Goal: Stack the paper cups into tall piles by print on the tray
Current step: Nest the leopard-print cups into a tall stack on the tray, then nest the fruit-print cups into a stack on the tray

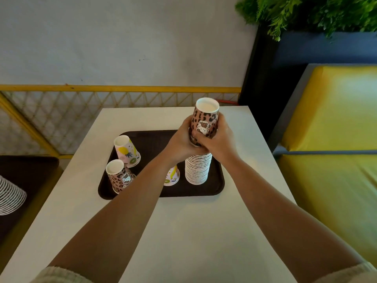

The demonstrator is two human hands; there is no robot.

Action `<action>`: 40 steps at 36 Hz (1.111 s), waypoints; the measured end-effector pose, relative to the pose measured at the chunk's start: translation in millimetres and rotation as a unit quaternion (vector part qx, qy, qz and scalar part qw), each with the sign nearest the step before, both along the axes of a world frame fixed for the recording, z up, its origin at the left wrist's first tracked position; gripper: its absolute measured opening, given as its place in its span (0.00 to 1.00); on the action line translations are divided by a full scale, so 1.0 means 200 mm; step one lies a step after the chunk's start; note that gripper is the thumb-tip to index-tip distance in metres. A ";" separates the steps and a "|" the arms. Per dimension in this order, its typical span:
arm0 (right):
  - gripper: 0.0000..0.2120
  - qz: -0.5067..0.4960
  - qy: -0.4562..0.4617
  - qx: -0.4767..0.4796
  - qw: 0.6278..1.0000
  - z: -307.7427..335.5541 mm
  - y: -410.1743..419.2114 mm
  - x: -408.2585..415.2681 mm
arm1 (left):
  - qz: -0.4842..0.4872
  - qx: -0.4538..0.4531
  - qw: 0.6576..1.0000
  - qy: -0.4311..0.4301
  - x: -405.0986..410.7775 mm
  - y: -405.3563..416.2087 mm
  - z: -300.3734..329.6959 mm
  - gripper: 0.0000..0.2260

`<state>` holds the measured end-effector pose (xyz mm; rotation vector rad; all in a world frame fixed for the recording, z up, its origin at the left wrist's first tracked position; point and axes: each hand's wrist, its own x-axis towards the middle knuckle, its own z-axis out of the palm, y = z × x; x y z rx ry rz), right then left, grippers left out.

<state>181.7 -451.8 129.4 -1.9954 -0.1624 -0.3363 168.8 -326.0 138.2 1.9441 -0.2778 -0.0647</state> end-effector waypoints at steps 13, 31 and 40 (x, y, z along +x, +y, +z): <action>0.35 0.004 0.027 -0.045 0.999 -0.08 0.04 0.00 | 0.017 0.004 0.999 0.045 -0.11 0.05 -0.12 0.40; 0.15 0.091 -0.275 -0.009 0.957 0.27 0.64 -0.28 | 0.475 -0.018 0.856 -0.203 -0.44 0.67 0.08 0.09; 0.16 0.262 -0.232 -0.045 0.936 0.17 1.31 -0.45 | 0.549 0.047 0.816 -0.172 -0.75 1.32 0.06 0.11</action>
